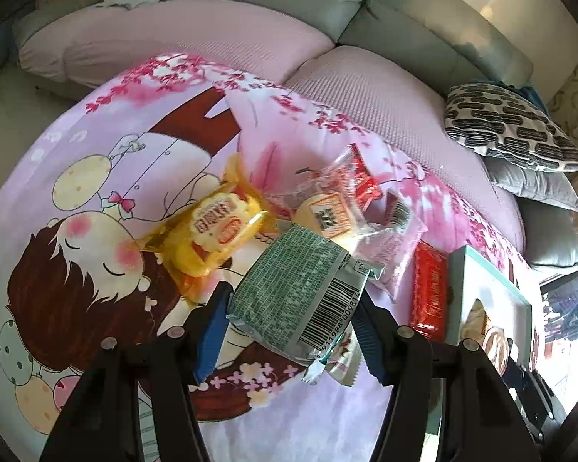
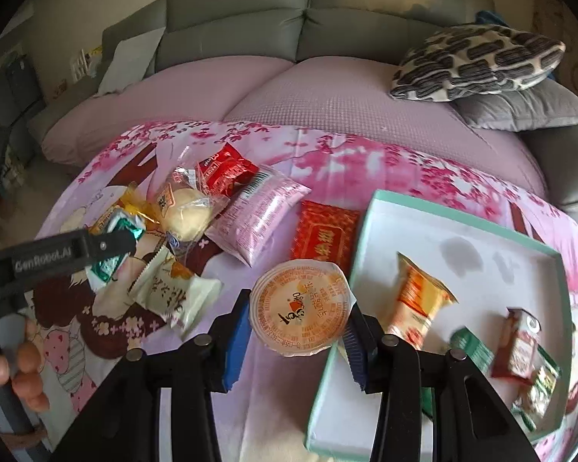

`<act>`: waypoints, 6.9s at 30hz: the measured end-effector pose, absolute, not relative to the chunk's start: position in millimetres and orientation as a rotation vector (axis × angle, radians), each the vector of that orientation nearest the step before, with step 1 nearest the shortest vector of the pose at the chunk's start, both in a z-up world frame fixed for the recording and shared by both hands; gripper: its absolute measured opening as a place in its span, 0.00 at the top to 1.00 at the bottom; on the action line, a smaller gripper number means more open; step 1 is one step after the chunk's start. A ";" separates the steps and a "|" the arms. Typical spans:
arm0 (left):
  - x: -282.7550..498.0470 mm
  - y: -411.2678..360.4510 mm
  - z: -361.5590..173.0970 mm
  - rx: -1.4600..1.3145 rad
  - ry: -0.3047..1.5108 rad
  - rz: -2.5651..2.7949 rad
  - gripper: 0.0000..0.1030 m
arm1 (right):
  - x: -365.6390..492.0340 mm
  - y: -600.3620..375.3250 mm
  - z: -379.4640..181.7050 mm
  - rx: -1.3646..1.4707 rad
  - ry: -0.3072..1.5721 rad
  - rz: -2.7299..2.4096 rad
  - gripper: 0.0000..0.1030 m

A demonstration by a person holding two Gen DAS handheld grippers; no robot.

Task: Organize snacks
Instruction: 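Grasp the green barcode pack with the left gripper while the right gripper grasps the orange jelly cup, then carry the green pack with the left gripper while the right gripper carries the jelly cup over the tray, then lower the green pack into the tray and open the left gripper while the right gripper releases the jelly cup, then withdraw both grippers from the tray back toward the snack pile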

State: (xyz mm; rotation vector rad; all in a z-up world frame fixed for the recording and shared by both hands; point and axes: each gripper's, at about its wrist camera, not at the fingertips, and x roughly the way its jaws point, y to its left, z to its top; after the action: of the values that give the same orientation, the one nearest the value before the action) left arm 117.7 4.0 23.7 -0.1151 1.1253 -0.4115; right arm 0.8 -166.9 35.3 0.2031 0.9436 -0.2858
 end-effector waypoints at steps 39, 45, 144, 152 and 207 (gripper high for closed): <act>25.3 -136.9 54.5 0.156 0.992 -0.750 0.40 | -110.5 -315.6 65.4 0.476 0.794 -0.647 0.55; 8.3 -163.8 56.0 0.180 0.972 -0.840 0.40 | -134.3 -345.7 66.3 0.509 0.754 -0.729 0.55; 20.3 -259.6 26.8 0.236 0.975 -0.819 0.01 | -136.7 -399.7 15.2 0.587 0.957 -0.885 0.12; 40.2 -243.3 20.8 0.200 1.012 -0.697 0.00 | -136.4 -401.0 7.9 0.607 0.986 -0.881 0.12; 90.1 -54.5 42.7 0.040 1.017 -0.323 0.00 | -78.3 -299.2 40.4 0.514 1.016 -0.574 0.00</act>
State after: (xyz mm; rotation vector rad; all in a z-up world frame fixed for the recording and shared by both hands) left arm 90.1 -54.5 42.7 0.0397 1.0175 -0.3232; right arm -78.3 -299.2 40.4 0.5144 1.0164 -0.5740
